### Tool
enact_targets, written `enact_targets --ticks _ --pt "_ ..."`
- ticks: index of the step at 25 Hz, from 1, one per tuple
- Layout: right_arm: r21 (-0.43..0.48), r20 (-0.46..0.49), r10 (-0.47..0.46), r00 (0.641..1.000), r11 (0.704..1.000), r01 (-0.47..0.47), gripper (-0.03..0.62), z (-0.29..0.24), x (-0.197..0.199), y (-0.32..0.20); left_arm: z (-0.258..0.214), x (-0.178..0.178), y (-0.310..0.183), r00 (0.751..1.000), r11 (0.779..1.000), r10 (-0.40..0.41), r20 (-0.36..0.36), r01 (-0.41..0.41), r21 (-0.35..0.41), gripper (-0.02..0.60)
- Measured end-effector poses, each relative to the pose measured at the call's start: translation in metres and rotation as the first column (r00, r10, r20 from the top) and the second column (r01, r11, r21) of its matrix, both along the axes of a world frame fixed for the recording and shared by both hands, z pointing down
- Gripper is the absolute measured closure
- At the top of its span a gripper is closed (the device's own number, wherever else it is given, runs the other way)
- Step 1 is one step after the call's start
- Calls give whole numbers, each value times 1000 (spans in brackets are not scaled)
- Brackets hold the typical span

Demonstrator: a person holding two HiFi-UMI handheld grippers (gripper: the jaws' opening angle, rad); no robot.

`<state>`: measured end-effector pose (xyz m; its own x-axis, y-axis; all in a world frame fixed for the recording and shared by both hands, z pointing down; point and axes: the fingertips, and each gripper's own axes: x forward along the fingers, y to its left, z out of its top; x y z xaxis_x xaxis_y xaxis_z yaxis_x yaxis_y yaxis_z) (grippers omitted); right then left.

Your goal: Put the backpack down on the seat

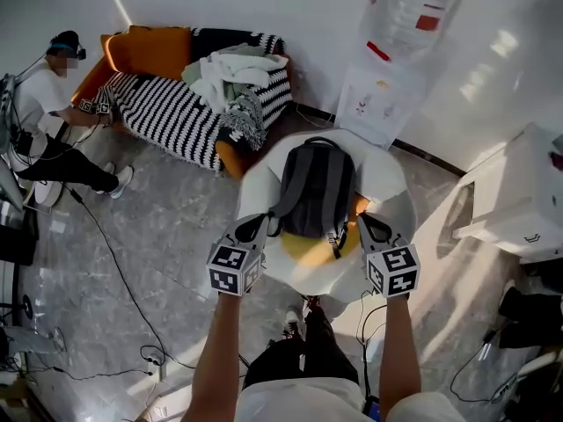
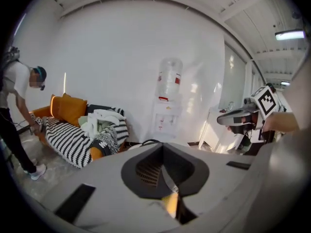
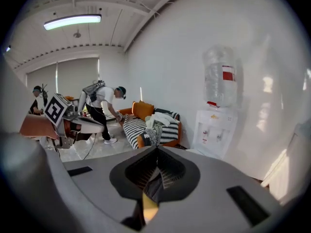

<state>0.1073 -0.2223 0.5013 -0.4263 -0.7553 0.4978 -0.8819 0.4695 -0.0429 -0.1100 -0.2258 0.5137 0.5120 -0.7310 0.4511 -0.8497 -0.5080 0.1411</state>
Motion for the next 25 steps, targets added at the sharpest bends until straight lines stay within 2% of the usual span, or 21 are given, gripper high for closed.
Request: enact_targets --ticks 8,13,17,25 --pt "54 7 -4 1000 999 4 589 -33 -7 34 -53 16 50 993 989 103 -52 -96 110 594" --pt "86 10 0 1000 996 -1 589 -54 -4 53 -64 20 70 986 968 164 18 -164 192 590" --pt "112 10 6 1000 994 -8 589 -71 0 66 -77 16 80 985 959 169 36 -173 224 583" --pt "176 24 -7 1000 984 2 589 -115 -1 90 -123 0 98 991 956 130 -43 -114 270 578"
